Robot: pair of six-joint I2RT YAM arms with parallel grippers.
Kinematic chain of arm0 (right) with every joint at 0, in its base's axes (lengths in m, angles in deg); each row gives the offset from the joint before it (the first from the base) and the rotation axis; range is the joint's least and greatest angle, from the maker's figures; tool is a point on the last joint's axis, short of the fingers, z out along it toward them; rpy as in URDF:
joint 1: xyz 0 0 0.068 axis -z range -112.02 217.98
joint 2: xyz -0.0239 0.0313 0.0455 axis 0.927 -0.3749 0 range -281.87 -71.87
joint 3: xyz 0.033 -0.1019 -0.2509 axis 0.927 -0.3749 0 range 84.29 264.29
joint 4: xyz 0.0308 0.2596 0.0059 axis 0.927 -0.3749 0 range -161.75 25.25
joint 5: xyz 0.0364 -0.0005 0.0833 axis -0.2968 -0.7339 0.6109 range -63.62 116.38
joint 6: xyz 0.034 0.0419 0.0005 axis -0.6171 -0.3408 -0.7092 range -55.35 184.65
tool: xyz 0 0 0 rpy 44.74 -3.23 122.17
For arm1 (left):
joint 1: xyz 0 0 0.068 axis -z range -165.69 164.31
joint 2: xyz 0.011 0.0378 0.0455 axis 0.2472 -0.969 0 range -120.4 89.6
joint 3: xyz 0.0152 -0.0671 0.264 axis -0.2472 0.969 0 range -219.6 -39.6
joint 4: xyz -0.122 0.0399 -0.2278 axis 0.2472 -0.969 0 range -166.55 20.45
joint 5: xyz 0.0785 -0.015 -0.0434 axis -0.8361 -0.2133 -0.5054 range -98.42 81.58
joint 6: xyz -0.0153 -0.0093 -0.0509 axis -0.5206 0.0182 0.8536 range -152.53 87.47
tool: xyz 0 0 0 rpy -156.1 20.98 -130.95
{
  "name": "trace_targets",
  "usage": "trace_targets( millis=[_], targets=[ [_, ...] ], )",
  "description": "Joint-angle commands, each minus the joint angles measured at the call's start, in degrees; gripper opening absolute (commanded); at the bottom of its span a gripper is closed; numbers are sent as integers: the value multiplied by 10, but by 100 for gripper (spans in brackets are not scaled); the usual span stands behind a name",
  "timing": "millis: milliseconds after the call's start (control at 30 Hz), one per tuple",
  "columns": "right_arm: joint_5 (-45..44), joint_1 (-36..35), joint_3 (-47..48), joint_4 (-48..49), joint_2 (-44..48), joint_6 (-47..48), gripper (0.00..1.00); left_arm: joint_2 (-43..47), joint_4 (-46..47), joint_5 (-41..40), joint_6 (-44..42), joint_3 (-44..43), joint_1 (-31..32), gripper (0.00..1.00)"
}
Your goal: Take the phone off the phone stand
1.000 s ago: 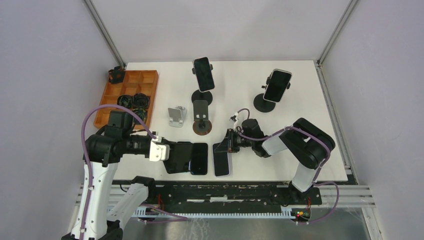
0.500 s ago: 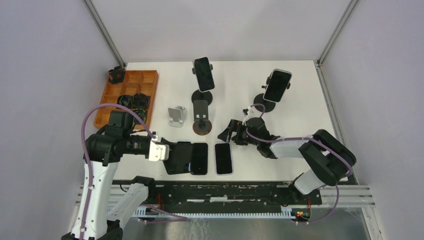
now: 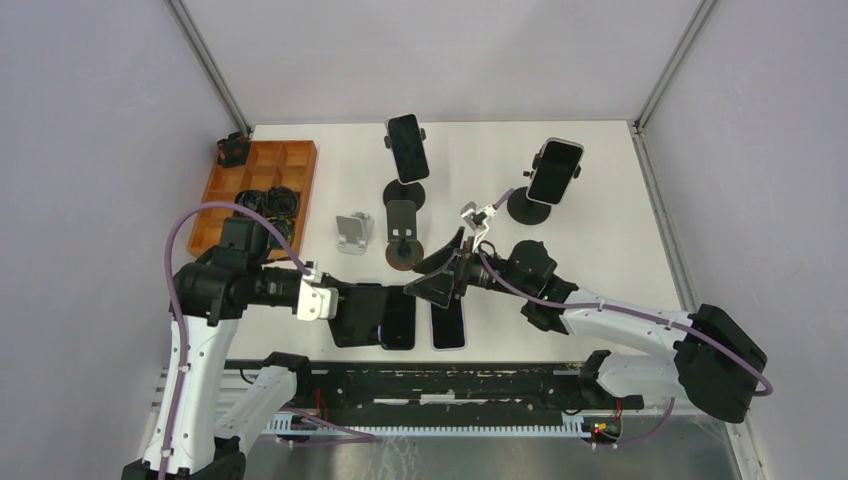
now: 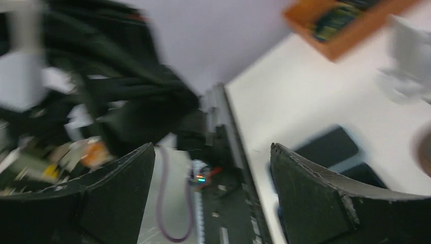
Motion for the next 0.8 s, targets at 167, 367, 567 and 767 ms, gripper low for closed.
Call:
trace_targets(
  millis=[167, 367, 567, 767],
  targets=[
    [113, -88, 107, 250, -81, -78, 76, 0, 4, 41, -27, -9, 0, 3],
    [141, -126, 162, 278, -147, -101, 63, 1, 5, 42, -22, -18, 0, 4],
    [137, -132, 159, 307, -150, -110, 16, 1, 5, 39, -19, -16, 0, 12],
    [139, -108, 148, 272, -121, -88, 0, 1, 5, 25, -13, -7, 0, 70]
  ],
)
